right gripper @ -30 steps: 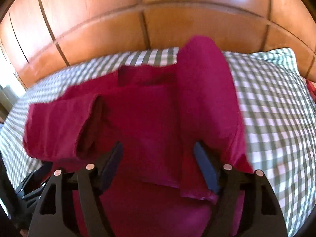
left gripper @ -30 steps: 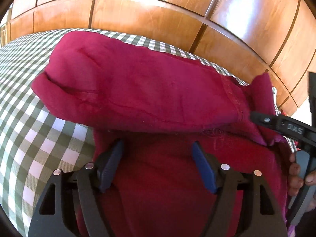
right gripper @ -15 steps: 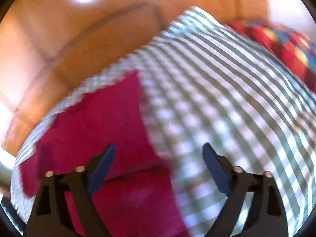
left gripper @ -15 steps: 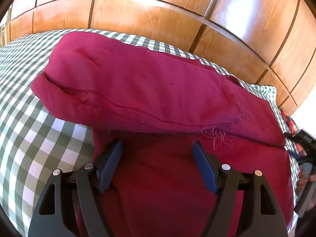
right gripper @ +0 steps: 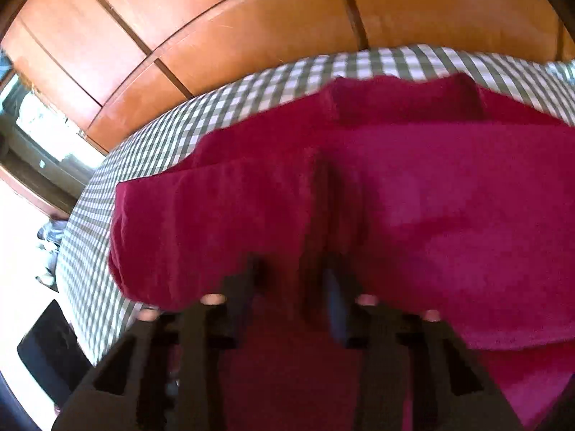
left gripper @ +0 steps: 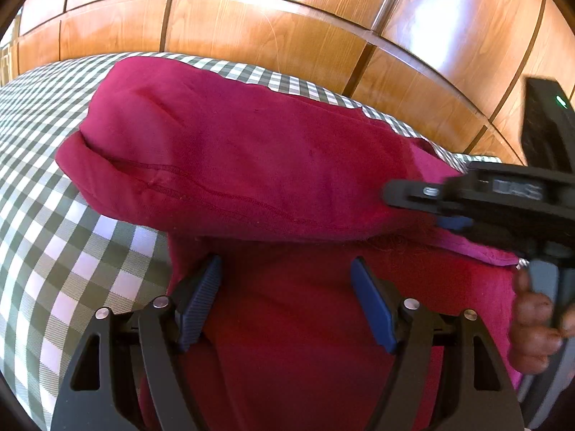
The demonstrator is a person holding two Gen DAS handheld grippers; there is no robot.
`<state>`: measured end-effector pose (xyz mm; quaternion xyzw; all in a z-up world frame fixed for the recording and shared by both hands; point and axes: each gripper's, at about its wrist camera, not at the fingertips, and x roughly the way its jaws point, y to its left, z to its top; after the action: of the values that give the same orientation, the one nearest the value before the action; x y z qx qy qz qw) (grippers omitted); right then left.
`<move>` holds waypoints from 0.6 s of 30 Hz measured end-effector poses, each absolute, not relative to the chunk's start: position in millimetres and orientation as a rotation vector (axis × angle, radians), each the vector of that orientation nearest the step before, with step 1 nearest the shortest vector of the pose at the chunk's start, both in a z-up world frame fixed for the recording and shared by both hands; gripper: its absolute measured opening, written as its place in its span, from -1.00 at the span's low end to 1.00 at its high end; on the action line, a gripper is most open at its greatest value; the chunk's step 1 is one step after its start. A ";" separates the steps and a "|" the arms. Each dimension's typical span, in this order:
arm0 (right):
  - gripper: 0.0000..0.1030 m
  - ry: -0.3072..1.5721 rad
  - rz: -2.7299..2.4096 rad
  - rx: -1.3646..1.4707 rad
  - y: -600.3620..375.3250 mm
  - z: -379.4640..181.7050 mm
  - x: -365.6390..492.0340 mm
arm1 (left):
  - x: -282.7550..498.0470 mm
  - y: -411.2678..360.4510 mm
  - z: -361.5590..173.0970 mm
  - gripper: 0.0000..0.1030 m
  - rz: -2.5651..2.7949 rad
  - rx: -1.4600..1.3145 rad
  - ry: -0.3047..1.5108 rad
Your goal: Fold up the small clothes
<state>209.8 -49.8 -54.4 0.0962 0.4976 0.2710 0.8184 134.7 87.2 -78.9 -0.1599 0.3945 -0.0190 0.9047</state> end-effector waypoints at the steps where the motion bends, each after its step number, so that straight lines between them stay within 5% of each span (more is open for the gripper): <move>1: -0.81 1.044 0.579 0.201 -49.0 -47.6 209.0 | 134.7 87.5 -79.0 0.44 -0.040 -0.331 0.815; 10: -0.83 0.743 0.505 0.141 -124.1 48.8 191.2 | 135.6 86.6 -78.5 0.46 -0.038 -0.325 0.816; 18: -0.91 0.822 0.275 0.284 -237.1 12.2 204.8 | 134.8 90.4 -78.0 0.46 -0.045 -0.339 0.812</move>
<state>204.8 -237.1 12.2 0.1370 0.3969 0.1328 0.8978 134.8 90.4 -78.0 -0.1641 0.3931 -0.0217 0.9045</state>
